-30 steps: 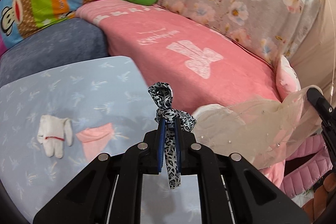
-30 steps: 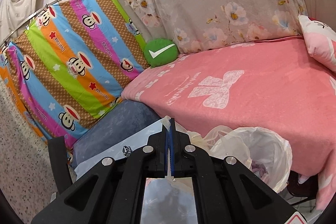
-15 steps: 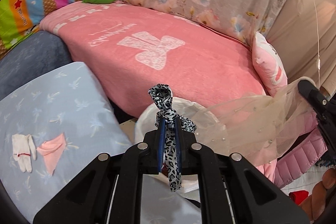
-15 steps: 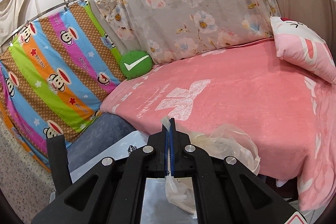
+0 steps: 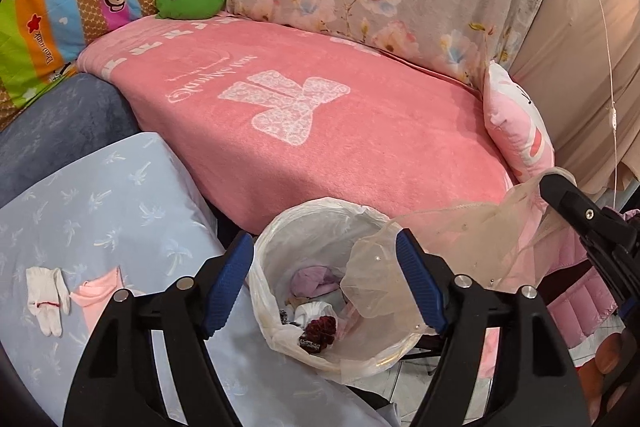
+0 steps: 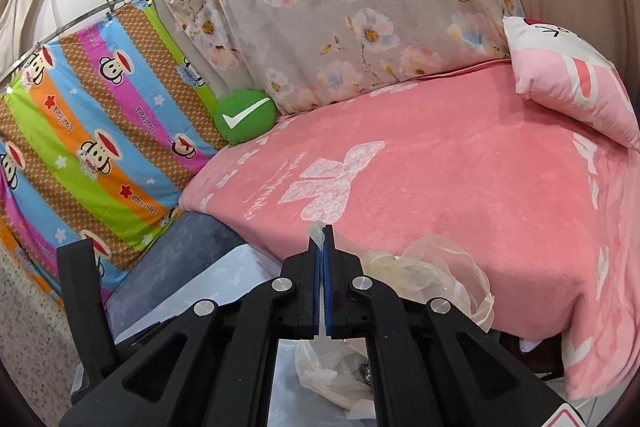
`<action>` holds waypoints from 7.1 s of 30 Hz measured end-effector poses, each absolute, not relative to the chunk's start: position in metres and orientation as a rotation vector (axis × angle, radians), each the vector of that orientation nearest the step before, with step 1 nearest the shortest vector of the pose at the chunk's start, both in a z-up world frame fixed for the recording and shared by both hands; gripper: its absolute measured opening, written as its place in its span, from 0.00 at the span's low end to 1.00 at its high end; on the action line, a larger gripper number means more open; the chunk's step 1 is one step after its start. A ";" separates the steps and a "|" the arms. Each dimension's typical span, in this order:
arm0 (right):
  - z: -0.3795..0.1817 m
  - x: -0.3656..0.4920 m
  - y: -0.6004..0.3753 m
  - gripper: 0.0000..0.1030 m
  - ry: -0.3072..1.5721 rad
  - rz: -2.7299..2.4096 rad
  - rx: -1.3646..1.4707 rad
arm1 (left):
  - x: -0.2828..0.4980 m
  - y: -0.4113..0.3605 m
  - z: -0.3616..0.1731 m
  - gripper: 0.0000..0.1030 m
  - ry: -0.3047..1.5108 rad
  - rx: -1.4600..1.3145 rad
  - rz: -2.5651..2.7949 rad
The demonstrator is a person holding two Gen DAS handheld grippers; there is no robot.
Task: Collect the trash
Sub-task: 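Open both tools over the bin to release the strip and tulle, then move both open tools back toward the white glove and pink cloth on the table, then grasp the white glove with the left tool while the right tool grasps the pink cloth, then carry the white glove with the left tool while the right tool carries the pink cloth to the bin, then open both tools over the bin to drop the glove and pink cloth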
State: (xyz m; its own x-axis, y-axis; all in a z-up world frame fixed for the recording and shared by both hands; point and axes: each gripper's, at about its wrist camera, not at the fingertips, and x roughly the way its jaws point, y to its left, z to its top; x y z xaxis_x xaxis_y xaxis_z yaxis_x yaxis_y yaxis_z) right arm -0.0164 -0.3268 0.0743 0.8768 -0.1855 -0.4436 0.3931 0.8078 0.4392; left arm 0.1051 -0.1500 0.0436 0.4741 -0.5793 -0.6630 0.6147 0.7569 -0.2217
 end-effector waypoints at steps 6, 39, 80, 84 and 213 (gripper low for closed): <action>0.071 -0.004 -0.317 0.08 0.423 -0.305 0.534 | 0.109 -0.143 0.043 0.68 0.789 0.046 -0.698; 0.044 0.027 -0.262 0.38 0.551 -0.244 0.485 | 0.123 -0.075 0.023 0.68 0.828 -0.054 -0.570; -0.065 0.149 -0.071 0.62 0.829 -0.042 0.325 | 0.197 0.129 -0.066 0.86 0.941 -0.171 -0.107; -0.085 0.172 -0.059 0.62 0.867 -0.029 0.321 | 0.211 0.142 -0.079 0.86 0.966 -0.186 -0.072; 0.016 0.013 -0.278 0.43 0.608 -0.362 0.335 | 0.104 -0.106 0.027 0.85 0.732 0.083 -0.536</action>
